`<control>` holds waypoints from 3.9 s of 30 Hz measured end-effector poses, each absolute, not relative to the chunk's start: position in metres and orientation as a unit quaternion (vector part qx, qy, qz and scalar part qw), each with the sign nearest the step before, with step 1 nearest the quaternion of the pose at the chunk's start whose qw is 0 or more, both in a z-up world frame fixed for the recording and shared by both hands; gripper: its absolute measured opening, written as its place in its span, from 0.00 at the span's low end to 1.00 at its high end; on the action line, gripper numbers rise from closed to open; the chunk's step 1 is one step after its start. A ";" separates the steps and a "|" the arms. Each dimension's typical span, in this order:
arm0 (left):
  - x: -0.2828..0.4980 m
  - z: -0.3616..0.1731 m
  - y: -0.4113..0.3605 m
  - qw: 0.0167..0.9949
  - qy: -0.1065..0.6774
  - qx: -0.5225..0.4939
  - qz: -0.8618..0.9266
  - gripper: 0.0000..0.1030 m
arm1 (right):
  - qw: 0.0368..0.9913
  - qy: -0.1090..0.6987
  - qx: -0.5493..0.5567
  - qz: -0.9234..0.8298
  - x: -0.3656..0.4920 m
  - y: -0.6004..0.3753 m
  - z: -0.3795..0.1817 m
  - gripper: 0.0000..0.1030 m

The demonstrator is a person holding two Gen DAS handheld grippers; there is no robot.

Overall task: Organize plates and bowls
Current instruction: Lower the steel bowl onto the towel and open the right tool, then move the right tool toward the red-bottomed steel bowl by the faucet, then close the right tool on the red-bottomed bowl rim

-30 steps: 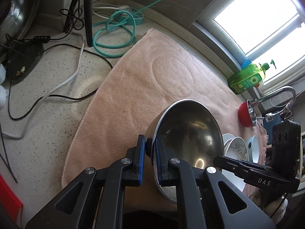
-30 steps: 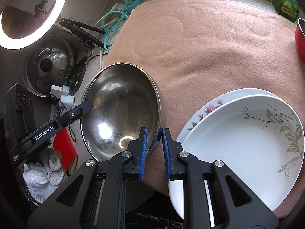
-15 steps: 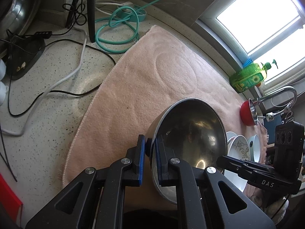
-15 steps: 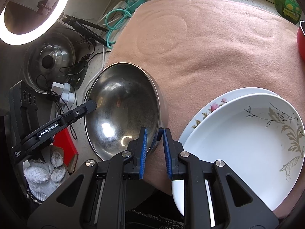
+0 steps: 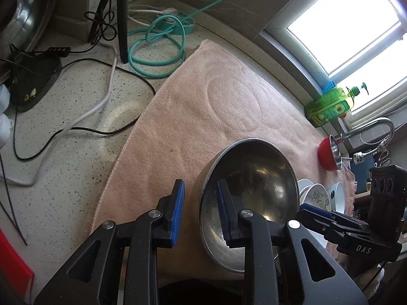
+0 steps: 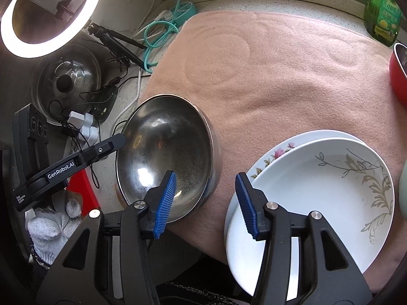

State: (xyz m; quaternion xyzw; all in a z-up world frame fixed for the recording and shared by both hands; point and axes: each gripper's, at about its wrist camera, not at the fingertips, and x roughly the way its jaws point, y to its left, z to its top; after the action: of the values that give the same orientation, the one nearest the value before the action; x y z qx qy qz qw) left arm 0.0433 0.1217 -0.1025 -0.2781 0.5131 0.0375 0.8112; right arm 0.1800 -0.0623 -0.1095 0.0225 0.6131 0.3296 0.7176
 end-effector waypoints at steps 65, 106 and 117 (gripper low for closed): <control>0.243 -0.081 -0.148 0.823 0.513 -0.185 -0.159 0.53 | 0.839 0.516 0.121 0.125 0.328 -0.379 -0.076 0.79; 0.307 -0.131 -0.177 0.782 0.564 -0.208 -0.165 0.07 | 0.776 0.581 0.195 0.149 0.382 -0.362 -0.137 0.10; 0.304 -0.129 -0.178 0.784 0.563 -0.201 -0.166 0.07 | 0.779 0.581 0.185 0.148 0.381 -0.357 -0.134 0.08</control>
State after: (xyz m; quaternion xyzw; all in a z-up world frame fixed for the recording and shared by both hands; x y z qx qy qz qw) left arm 0.3041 -0.1781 -0.1287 -0.2012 0.5633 -0.1658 0.7840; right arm 0.3812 -0.3565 -0.1344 0.1850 0.5810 0.1482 0.7786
